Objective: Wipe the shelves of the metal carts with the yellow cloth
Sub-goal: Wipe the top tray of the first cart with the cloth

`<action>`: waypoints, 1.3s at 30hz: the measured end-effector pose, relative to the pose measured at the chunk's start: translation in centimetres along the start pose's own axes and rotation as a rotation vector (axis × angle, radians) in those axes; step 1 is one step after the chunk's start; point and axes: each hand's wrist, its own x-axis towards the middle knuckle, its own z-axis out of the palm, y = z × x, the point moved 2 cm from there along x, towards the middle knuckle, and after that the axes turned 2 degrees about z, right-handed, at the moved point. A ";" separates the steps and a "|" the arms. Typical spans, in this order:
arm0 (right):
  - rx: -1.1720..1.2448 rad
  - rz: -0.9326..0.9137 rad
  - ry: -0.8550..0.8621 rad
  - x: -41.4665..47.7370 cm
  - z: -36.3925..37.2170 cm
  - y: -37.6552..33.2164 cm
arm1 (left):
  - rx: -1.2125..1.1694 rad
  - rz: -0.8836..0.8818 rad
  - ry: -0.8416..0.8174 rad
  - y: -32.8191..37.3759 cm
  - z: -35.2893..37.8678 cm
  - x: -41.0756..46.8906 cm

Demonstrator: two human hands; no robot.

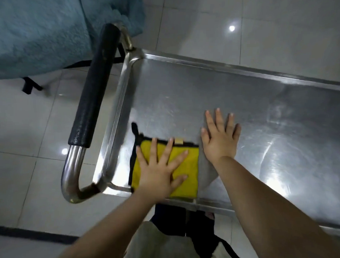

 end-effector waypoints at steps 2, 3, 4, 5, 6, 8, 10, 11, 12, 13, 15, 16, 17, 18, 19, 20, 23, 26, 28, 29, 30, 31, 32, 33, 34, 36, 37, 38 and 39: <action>0.088 -0.059 -0.004 -0.6 -0.9 0.6 | 0.017 -0.012 -0.005 0.8 0.8 -2.3; 0.150 -0.080 0.011 -1.1 -1.4 1.6 | 0.014 -0.017 -0.012 0.7 0.9 -2.4; 0.191 -0.080 0.039 -1.7 -1.8 3.3 | 0.010 -0.023 -0.013 0.6 0.8 -2.2; 0.197 -0.049 0.077 -2.5 -1.9 5.8 | 0.009 -0.028 -0.020 0.6 0.8 -2.0; 0.183 0.012 0.107 -3.4 -1.8 8.8 | 0.011 -0.033 -0.033 0.6 0.8 -1.9; 0.153 0.174 0.107 -5.6 -1.4 15.6 | 0.013 -0.058 -0.064 0.8 0.9 -2.0; 0.115 0.272 0.071 -8.3 -0.6 20.9 | 0.008 -0.091 -0.069 0.9 0.6 -1.8; 0.095 0.277 0.062 -9.4 -0.1 22.6 | 0.004 -0.112 -0.066 0.8 0.3 -1.3; 0.080 0.263 0.054 -10.1 0.3 23.5 | -0.011 -0.150 -0.062 0.6 0.1 -0.4; 0.078 0.247 0.050 -10.4 0.7 23.9 | -0.040 -0.213 -0.055 0.3 -0.3 0.9; 0.079 0.237 0.051 -10.2 1.2 24.2 | -0.116 -0.433 -0.023 0.0 -1.3 3.9; 0.073 0.239 0.051 -10.1 1.3 24.1 | -0.162 -0.577 -0.003 0.4 -1.7 5.5; 0.063 0.240 0.051 -9.9 1.4 24.1 | -0.212 -0.714 0.020 1.2 -2.0 7.3; 0.055 0.240 0.051 -9.8 1.5 24.2 | -0.250 -0.810 0.038 2.7 -2.4 9.2; 0.050 0.239 0.052 -9.7 1.6 24.3 | -0.267 -0.833 0.039 5.0 -2.6 11.0; 0.046 0.237 0.055 -9.6 1.8 24.5 | -0.266 -0.781 0.023 7.8 -2.7 12.8; 0.046 0.226 0.074 -9.6 2.0 25.1 | -0.189 -0.370 -0.066 18.3 -2.1 15.6; 0.079 0.211 0.064 -9.6 1.8 26.3 | -0.022 0.018 -0.151 24.1 -0.6 12.4; 0.077 0.205 0.065 -9.7 1.6 27.0 | 0.027 0.101 -0.091 20.9 -0.1 9.8; 0.074 0.205 0.063 -9.7 1.5 27.2 | 0.035 0.064 -0.051 17.7 0.1 8.4; 0.070 0.202 0.061 -9.8 1.4 27.3 | 0.033 -0.025 -0.029 14.0 0.1 7.1; 0.063 0.198 0.061 -9.8 1.4 27.3 | 0.017 -0.160 -0.027 10.4 0.0 5.7; 0.058 0.194 0.060 -9.8 1.4 27.2 | -0.027 -0.329 -0.032 7.3 -0.2 4.3; 0.052 0.192 0.057 -9.8 1.5 27.0 | -0.079 -0.502 -0.033 5.4 -0.4 3.2; 0.042 0.192 0.053 -9.8 1.5 26.9 | -0.126 -0.649 -0.038 5.0 -0.6 2.6; 0.024 0.192 0.047 -9.9 1.6 26.8 | -0.152 -0.733 -0.045 8.1 -0.3 3.1; 0.023 0.190 0.044 -9.9 1.6 26.8 | -0.116 -0.643 -0.054 10.9 0.1 4.0; 0.024 0.184 0.043 -9.9 1.6 27.0 | -0.081 -0.494 -0.069 14.4 0.6 4.7; 0.030 0.173 0.049 -9.9 1.5 27.3 | -0.050 -0.323 -0.083 18.3 1.2 5.2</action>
